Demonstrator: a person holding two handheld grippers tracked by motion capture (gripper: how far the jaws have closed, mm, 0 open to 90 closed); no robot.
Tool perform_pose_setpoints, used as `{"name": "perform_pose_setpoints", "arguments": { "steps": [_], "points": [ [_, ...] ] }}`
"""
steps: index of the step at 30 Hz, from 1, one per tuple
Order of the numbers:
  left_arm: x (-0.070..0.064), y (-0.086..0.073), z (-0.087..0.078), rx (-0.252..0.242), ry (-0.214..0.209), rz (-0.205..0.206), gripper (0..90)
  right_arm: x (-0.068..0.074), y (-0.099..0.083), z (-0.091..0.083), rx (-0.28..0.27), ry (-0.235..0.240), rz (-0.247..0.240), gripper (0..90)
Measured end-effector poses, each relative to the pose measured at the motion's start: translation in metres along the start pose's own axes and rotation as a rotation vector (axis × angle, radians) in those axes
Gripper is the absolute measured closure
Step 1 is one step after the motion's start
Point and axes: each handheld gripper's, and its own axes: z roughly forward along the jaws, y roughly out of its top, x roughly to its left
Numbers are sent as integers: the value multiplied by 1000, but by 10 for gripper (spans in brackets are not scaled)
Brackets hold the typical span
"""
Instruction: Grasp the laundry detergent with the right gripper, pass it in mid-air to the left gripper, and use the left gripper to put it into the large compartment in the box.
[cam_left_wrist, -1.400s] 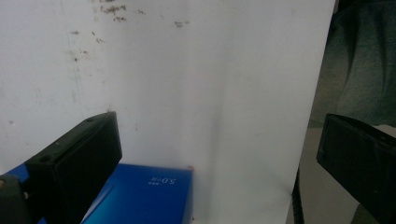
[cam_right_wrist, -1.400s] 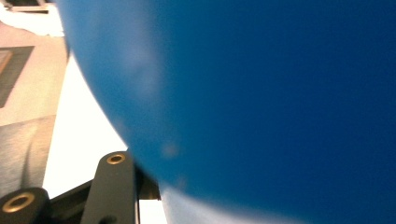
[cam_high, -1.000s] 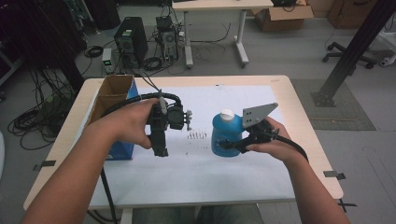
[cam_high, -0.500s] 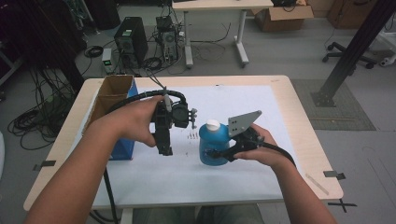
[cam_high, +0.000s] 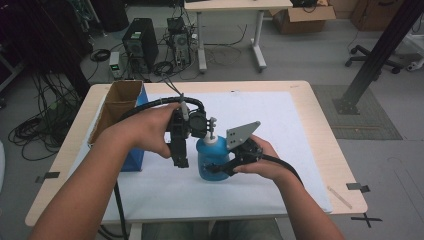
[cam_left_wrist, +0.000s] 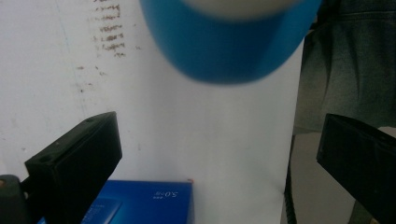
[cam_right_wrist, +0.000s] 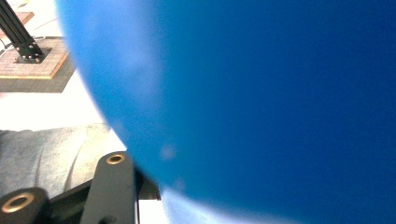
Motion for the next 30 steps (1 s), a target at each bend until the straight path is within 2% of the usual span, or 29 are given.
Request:
{"name": "perform_pose_setpoints", "arguments": {
  "steps": [18, 30],
  "points": [
    [-4, 8, 0, 2, 0, 14, 4, 3, 14, 31, -3, 28, -8, 454],
    [-6, 10, 2, 6, 4, 15, 4, 3, 20, 37, -15, 26, -9, 453]
  ]
}}
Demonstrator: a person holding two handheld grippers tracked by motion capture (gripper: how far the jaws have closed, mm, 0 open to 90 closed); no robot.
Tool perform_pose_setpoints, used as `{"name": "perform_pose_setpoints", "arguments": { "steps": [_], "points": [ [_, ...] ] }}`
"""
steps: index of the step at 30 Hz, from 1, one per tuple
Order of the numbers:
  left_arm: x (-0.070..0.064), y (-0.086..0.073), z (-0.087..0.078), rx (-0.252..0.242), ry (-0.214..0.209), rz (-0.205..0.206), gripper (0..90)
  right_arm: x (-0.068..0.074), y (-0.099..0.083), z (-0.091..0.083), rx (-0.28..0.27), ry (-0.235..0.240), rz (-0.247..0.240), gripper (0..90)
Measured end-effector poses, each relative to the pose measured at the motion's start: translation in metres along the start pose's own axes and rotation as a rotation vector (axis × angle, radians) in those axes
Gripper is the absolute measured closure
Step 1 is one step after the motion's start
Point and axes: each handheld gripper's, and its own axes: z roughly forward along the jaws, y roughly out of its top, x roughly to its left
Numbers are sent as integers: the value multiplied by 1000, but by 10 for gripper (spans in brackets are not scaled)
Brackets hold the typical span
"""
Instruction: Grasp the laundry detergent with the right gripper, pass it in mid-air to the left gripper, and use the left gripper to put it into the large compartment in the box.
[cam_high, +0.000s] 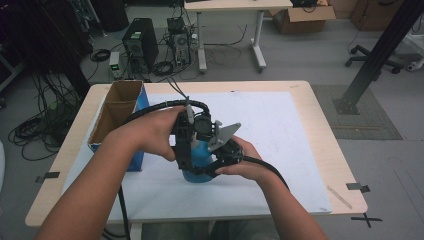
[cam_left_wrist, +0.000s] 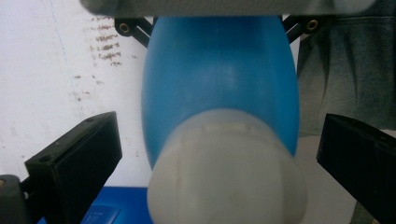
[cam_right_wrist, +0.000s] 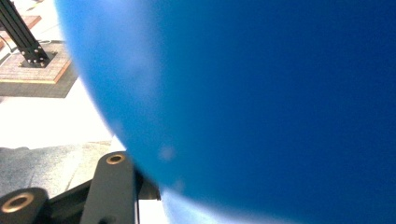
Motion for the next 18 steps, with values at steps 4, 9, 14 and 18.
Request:
{"name": "perform_pose_setpoints", "arguments": {
  "steps": [4, 9, 14, 18],
  "points": [
    [-1, 2, 2, -5, 0, -3, 4, 1, 2, 1, -6, 3, 2, 453],
    [-2, 3, 3, -8, 0, -8, 6, 2, 3, 2, -7, 4, -10, 452],
    [-2, 4, 3, -9, -2, -6, 15, 2, 3, 2, -7, 8, -8, 452],
    [-2, 5, 3, -10, 1, -7, 34, 1, 3, 2, -6, 0, -15, 452]
  ]
}}
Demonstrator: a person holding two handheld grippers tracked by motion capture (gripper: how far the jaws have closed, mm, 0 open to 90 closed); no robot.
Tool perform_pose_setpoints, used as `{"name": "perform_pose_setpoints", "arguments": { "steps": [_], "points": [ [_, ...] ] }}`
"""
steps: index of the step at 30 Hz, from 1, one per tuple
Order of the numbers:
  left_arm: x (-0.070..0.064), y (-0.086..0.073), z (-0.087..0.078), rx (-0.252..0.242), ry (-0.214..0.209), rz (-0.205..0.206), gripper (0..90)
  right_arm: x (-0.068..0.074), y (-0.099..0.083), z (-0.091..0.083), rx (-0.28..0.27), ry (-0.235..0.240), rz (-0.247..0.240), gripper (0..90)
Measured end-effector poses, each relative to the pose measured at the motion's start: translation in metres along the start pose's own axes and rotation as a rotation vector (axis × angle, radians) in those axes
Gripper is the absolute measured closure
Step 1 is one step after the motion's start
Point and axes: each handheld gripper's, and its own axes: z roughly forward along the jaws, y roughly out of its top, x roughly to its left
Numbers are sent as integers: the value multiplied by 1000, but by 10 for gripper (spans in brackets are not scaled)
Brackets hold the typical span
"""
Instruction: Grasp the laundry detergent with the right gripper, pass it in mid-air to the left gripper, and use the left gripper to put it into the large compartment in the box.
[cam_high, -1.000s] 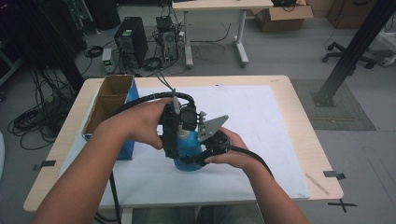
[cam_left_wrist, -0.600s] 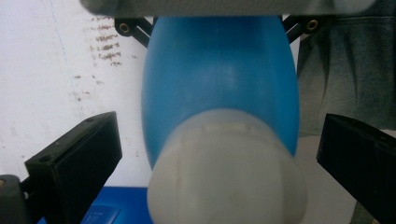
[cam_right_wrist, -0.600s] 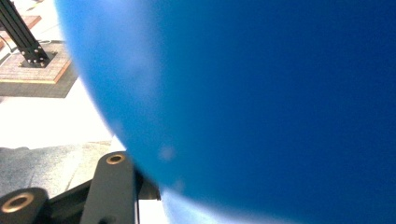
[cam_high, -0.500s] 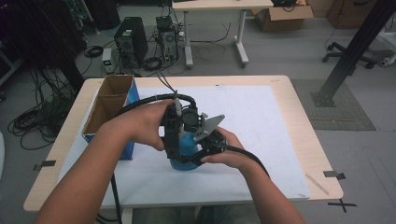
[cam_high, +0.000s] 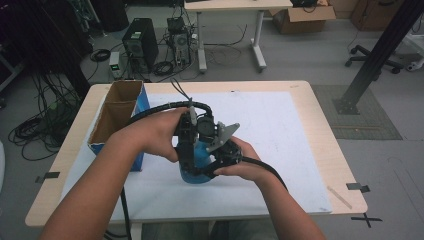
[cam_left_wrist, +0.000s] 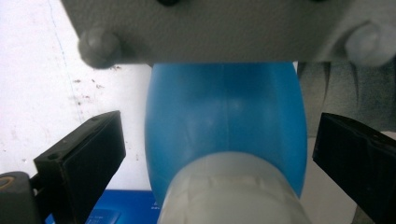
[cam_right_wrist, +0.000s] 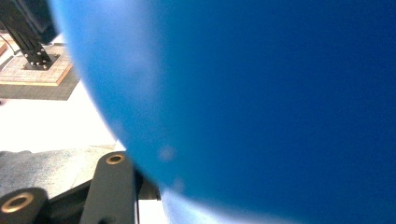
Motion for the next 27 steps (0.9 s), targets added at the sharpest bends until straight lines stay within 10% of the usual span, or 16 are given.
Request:
{"name": "perform_pose_setpoints", "arguments": {
  "steps": [27],
  "points": [
    [2, 1, 2, 16, -13, -1, 172, 0, 3, 1, -6, 1, 0, 452]
  ]
}}
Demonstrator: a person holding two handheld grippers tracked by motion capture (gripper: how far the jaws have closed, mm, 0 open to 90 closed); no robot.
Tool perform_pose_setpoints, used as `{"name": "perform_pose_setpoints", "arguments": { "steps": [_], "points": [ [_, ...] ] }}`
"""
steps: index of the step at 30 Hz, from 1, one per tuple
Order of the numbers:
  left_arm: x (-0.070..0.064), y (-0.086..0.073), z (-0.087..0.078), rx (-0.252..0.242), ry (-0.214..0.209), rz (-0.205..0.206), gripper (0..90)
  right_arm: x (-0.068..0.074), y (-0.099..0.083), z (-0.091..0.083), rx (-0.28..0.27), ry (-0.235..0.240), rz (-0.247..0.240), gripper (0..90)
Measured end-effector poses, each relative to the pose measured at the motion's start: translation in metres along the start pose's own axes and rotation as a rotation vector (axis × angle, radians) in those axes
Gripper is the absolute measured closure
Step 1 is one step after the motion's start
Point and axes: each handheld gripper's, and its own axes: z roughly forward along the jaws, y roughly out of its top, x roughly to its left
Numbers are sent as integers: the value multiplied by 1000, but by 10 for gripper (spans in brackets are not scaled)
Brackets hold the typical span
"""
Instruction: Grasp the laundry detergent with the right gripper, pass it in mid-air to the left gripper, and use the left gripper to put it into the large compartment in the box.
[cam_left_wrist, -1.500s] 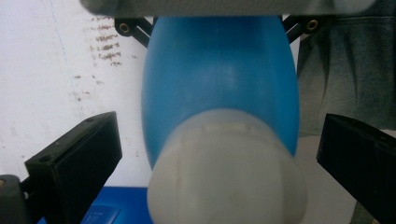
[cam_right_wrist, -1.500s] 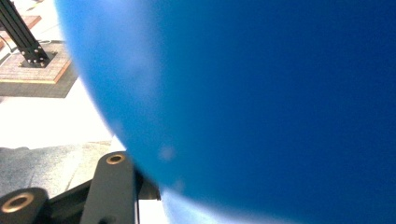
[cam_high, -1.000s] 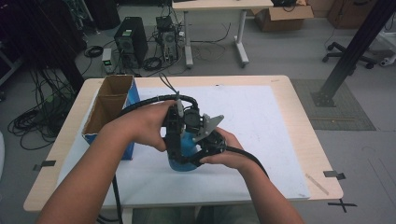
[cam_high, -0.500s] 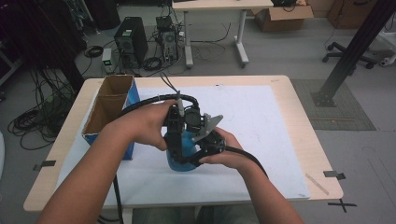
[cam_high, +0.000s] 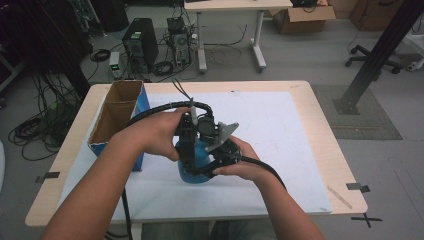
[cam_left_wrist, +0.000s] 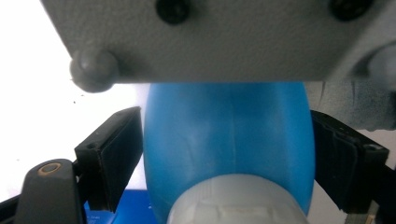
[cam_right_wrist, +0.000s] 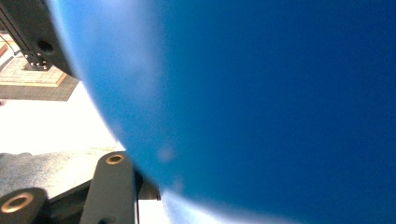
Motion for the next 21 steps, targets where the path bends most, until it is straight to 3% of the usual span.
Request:
{"name": "perform_pose_setpoints", "arguments": {
  "steps": [15, 21],
  "points": [
    [-1, 0, 1, 3, 6, 15, 248, 1, 1, 1, 0, 1, 1, 451],
    [-1, 0, 1, 14, 15, 20, 377, 1, 1, 1, -2, 1, 3, 452]
  ]
}}
